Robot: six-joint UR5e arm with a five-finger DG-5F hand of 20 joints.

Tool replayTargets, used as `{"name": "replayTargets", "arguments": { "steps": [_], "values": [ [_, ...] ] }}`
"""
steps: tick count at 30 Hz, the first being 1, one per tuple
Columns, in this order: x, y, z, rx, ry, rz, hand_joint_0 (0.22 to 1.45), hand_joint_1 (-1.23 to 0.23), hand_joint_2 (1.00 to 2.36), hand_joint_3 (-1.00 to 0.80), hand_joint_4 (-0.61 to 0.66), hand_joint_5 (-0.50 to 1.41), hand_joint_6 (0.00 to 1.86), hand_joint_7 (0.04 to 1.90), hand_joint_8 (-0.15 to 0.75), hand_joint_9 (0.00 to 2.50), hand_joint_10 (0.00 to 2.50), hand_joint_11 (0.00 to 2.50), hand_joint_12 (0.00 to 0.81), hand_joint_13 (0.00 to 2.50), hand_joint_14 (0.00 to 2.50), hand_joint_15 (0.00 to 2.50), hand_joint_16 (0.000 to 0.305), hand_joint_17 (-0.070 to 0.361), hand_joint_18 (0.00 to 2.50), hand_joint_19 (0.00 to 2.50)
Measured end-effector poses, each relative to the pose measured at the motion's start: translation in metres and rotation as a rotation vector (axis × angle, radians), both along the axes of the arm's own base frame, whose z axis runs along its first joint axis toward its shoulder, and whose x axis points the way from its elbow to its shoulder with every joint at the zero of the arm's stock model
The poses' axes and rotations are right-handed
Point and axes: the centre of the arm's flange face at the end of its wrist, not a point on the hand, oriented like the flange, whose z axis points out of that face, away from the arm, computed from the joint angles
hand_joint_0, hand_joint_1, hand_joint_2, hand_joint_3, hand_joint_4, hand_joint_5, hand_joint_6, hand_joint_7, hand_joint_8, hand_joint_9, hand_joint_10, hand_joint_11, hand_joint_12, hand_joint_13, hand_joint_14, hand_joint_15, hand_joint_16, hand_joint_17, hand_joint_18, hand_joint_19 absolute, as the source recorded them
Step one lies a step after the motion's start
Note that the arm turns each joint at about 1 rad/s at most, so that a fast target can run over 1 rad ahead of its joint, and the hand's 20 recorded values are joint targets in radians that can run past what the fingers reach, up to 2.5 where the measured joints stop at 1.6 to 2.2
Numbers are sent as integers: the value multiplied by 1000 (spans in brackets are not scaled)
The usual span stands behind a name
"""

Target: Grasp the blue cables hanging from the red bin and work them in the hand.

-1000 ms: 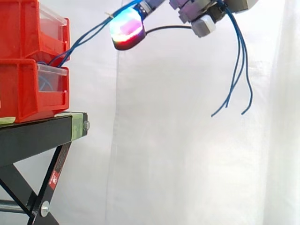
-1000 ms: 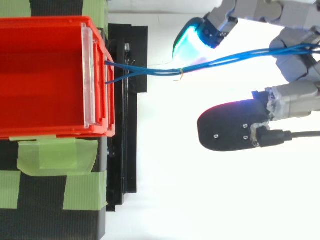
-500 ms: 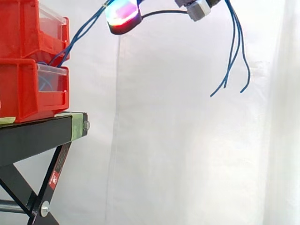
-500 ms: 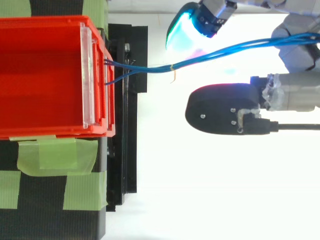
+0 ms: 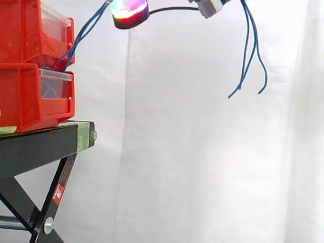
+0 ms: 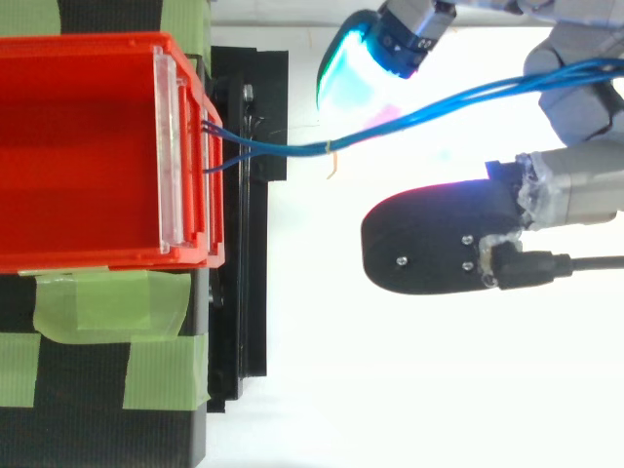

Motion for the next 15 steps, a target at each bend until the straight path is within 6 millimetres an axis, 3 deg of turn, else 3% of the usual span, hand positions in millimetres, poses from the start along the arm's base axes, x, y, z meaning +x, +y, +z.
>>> {"name": "replayTargets", "arguments": {
  "steps": [7,15],
  "values": [
    [0,0,0,-2,-1,0,964,-663,1022,-531,447,448,17,1192,455,1805,2500,2500,533,1889,2500,1398,203,153,2500,759],
    [1,0,0,-6,-2,-1,1013,-648,1032,-167,440,415,18,1167,455,1805,2500,2500,533,1889,2500,1398,203,153,2500,759]
  ]
}}
